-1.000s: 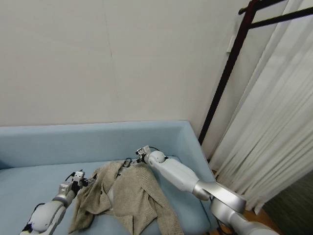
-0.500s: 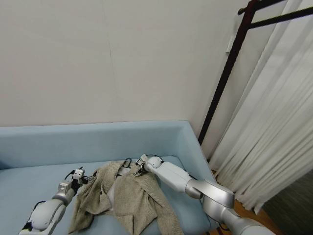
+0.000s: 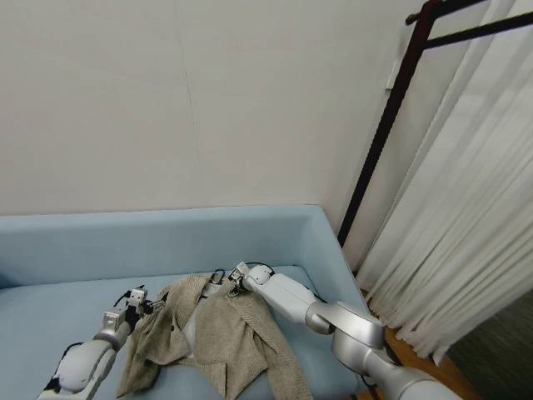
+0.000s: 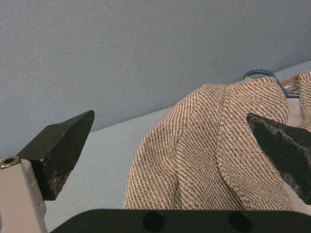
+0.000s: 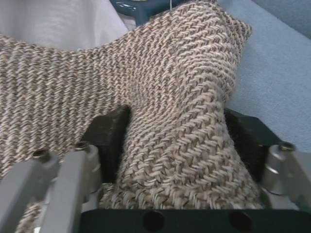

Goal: Pick up the clothes from the sofa and hang them on the clothes hanger.

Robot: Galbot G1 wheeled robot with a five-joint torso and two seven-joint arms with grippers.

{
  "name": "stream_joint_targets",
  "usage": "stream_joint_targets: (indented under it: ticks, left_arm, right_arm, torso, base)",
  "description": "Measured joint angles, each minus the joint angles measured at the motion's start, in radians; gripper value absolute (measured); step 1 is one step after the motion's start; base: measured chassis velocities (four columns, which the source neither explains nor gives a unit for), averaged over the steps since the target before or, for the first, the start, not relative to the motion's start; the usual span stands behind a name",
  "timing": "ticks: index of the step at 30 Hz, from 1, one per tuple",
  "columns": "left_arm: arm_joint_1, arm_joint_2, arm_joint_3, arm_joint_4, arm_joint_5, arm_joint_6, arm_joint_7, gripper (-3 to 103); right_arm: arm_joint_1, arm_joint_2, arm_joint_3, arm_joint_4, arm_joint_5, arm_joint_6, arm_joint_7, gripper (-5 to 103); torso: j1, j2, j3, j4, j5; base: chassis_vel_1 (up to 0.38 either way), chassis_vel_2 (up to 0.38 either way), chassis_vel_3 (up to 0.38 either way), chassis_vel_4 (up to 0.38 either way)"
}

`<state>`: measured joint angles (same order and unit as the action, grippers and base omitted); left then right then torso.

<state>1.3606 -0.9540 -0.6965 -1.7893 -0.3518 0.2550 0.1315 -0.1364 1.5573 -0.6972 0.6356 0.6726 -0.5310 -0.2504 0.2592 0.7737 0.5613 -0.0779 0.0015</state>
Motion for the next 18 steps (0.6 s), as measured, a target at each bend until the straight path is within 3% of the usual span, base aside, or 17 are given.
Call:
stream_joint_targets:
  ticks: [1,2,6,7,10,11,13,18]
  left_arm:
    - [-0.002,0.001,0.002,0.0,0.0,0.0,0.0,100]
    - [-0.004,0.002,0.003,0.001,0.0,0.0,0.001,100]
    - [-0.01,0.007,0.006,0.001,0.0,0.0,0.002,100]
    - [-0.011,0.007,0.006,0.001,0.0,0.001,0.002,100]
    - [-0.011,0.006,0.007,0.001,0.0,0.001,0.002,100]
    - [-0.011,0.005,0.007,0.0,0.0,0.001,0.002,100]
    - [-0.011,0.003,0.007,-0.001,-0.001,0.001,0.003,100]
    - [-0.008,0.002,0.005,-0.004,-0.001,-0.002,0.004,100]
  right_arm:
    - [-0.002,0.001,0.003,-0.003,0.0,0.002,-0.002,61]
    - [-0.003,0.002,0.004,-0.005,0.0,0.004,-0.005,49]
    - [-0.006,0.004,0.006,-0.008,-0.001,0.008,-0.017,37]
    - [-0.006,0.005,0.006,-0.008,-0.001,0.008,-0.017,27]
    - [-0.008,0.008,0.006,-0.008,-0.003,0.008,-0.017,27]
    - [-0.01,0.009,0.005,-0.007,-0.004,0.008,-0.018,16]
    - [-0.014,0.011,0.004,-0.004,-0.012,0.01,-0.017,10]
    - [-0.021,0.014,0.003,-0.001,-0.027,0.024,-0.014,10]
  torso:
    - [0.0,0.0,0.0,0.0,0.0]
    - [0.0,0.0,0.0,-0.0001,0.0]
    - [0.0,0.0,0.0,-0.0001,0.0]
    - [0.0,0.0,0.0,-0.0002,0.0]
    - [0.0,0.0,0.0,-0.0002,0.0]
    - [0.0,0.0,0.0,-0.0001,0.0]
    - [0.0,0.0,0.0,-0.0002,0.0]
    - [0.0,0.0,0.0,-0.0003,-0.0001]
  base:
    - [0.0,0.0,0.0,0.0]
    - [0.0,0.0,0.0,0.0]
    - [0.0,0.0,0.0,0.0]
    - [0.0,0.0,0.0,0.0]
    - [0.0,0.0,0.0,0.0]
    - [0.0,0.0,0.0,0.0]
    - [0.0,0.0,0.0,0.0]
    - [0.0,0.0,0.0,0.0]
